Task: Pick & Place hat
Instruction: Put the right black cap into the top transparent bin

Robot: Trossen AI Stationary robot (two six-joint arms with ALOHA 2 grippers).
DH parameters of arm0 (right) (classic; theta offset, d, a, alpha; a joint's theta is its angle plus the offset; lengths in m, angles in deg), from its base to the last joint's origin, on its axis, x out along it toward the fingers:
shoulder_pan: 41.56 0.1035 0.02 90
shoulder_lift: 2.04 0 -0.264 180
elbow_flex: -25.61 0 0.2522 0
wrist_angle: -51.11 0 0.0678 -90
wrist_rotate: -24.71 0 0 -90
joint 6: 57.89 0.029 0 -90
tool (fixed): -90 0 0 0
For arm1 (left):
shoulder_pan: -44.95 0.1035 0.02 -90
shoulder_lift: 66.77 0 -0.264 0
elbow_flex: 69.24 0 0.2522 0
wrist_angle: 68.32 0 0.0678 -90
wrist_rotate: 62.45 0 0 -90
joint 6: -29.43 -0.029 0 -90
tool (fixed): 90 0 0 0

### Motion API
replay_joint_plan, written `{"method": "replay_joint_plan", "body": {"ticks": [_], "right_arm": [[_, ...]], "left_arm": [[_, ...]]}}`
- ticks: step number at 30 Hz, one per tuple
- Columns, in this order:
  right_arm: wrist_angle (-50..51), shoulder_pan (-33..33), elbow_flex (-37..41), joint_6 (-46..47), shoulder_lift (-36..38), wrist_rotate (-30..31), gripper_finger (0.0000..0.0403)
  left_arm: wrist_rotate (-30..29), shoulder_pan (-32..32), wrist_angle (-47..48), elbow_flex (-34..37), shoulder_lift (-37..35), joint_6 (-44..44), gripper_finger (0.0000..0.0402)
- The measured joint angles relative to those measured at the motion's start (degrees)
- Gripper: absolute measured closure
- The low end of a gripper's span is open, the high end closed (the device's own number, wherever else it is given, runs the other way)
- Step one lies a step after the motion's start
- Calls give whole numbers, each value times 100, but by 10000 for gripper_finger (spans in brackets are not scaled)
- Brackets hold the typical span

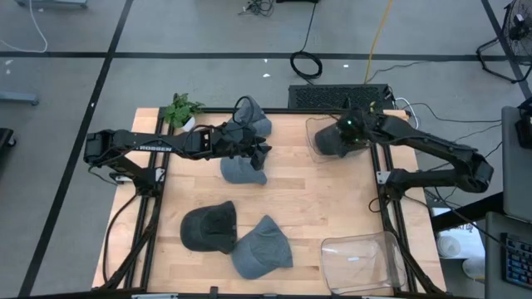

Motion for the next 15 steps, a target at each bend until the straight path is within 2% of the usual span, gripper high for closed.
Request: {"method": "replay_joint_plan", "body": {"ticks": [5,11,15], "right_arm": [[-64,-1,-323,-328,-752,-101,403],[243,-338,-334,-515,-1879,-102,403],[76,-431,-211,-531,-2299,-208,403]], "left_arm": [[0,-1,-2,0,0,0,201],[0,-2,-2,0,0,-9,201],[0,-2,4,0,0,-28,201]]}}
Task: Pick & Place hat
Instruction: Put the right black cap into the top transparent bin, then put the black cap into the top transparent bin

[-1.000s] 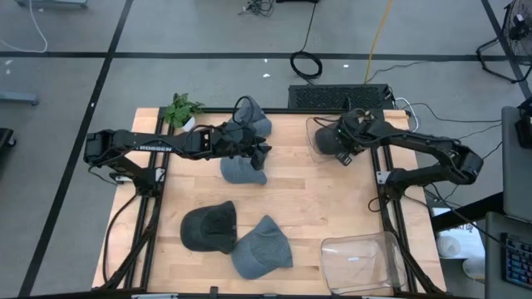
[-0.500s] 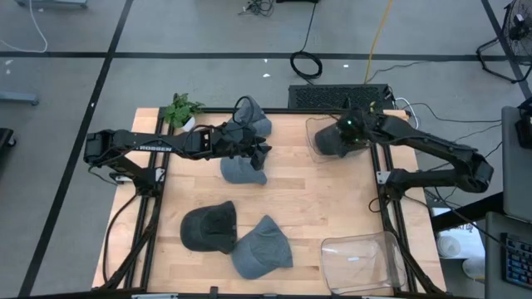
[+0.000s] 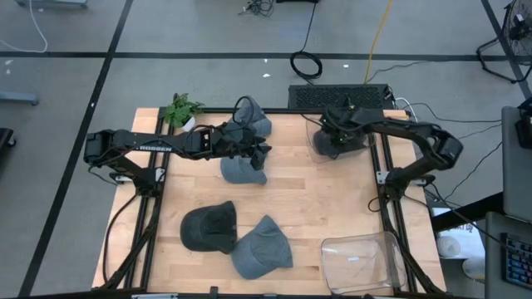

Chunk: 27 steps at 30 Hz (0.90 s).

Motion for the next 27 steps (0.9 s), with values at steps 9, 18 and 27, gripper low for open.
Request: {"method": "replay_joint_plan", "body": {"ticks": [9,18,27], "right_arm": [[-145,17,104,21,283,-32,403],[-160,61,50,-77,1778,-306,403],[-1822,895,574,-211,3237,-2442,403]], "left_arm": [[0,2,110,0,0,-35,201],[8,-5,112,0,0,-165,201],[1753,-282,651,0,0,-1976,201]]}}
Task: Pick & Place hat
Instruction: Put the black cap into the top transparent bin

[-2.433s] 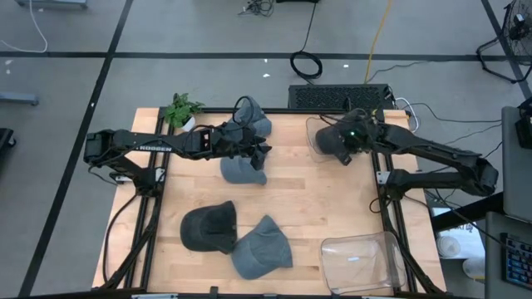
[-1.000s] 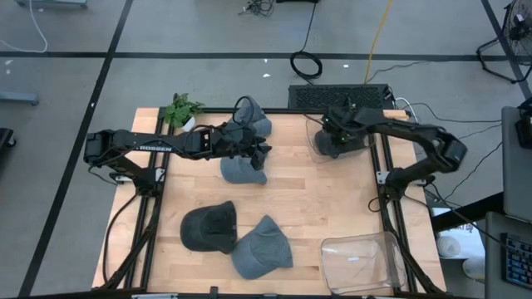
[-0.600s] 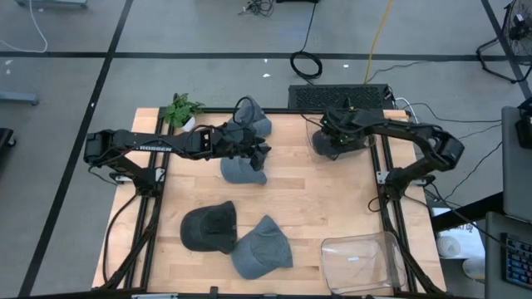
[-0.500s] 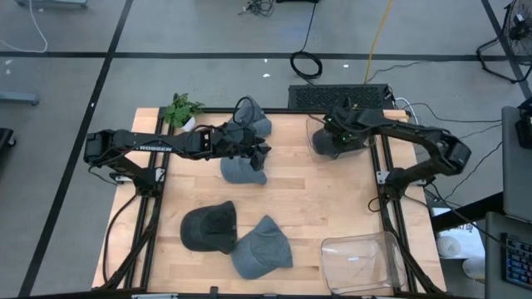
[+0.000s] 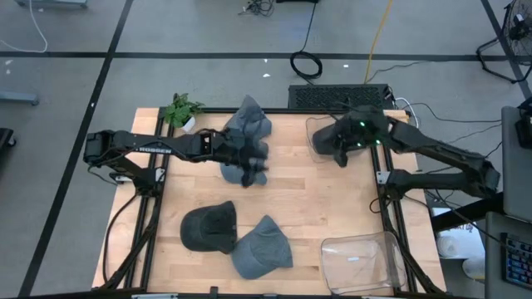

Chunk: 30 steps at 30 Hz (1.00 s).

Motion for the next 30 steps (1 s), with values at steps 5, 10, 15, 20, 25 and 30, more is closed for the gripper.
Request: {"method": "replay_joint_plan", "body": {"ticks": [5,10,15,20,25,30], "right_arm": [[-914,535,508,65,617,-168,403],[-1724,831,1049,159,892,-132,403],[-2688,957,1559,365,860,-131,403],[-3524,1048,1915,639,801,-128,403],[-3786,1180,1941,631,808,-128,403],[-3934,1313,1941,468,810,-128,403]], "left_arm": [[1716,-813,494,-2,-135,-419,201],[171,-2021,2092,-318,-371,800,202],[-1131,-3056,4360,-801,-393,3270,201],[-1204,-3637,4752,-784,-393,5818,202],[-1205,-3890,4746,-431,-391,7252,202],[-1243,-4015,4654,18,-382,7657,202]]}}
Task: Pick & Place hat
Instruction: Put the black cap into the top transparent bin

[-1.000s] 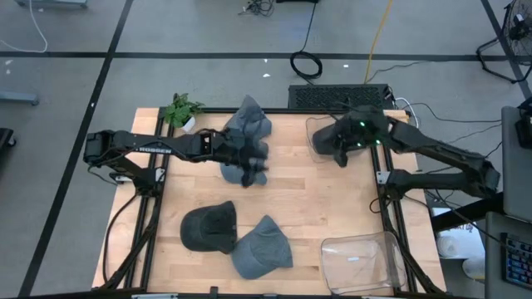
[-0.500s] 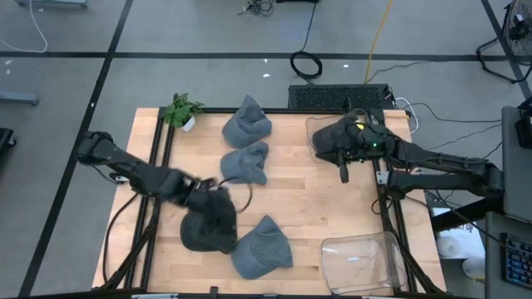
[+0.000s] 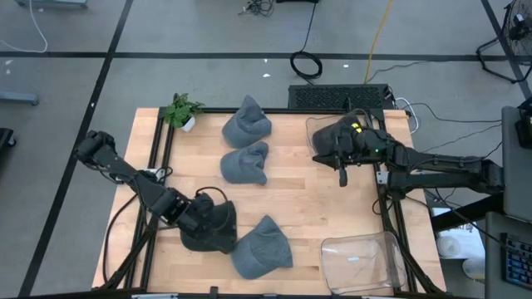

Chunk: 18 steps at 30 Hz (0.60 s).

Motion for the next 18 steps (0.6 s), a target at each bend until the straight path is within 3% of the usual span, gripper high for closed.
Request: {"method": "replay_joint_plan", "body": {"ticks": [9,18], "right_arm": [[4,59,0,-233,0,0,403],[17,59,0,-289,0,0,403]], "left_arm": [[-4,-293,-115,721,9,-2022,202],[-29,-359,-1186,1250,9,-2767,202]]}}
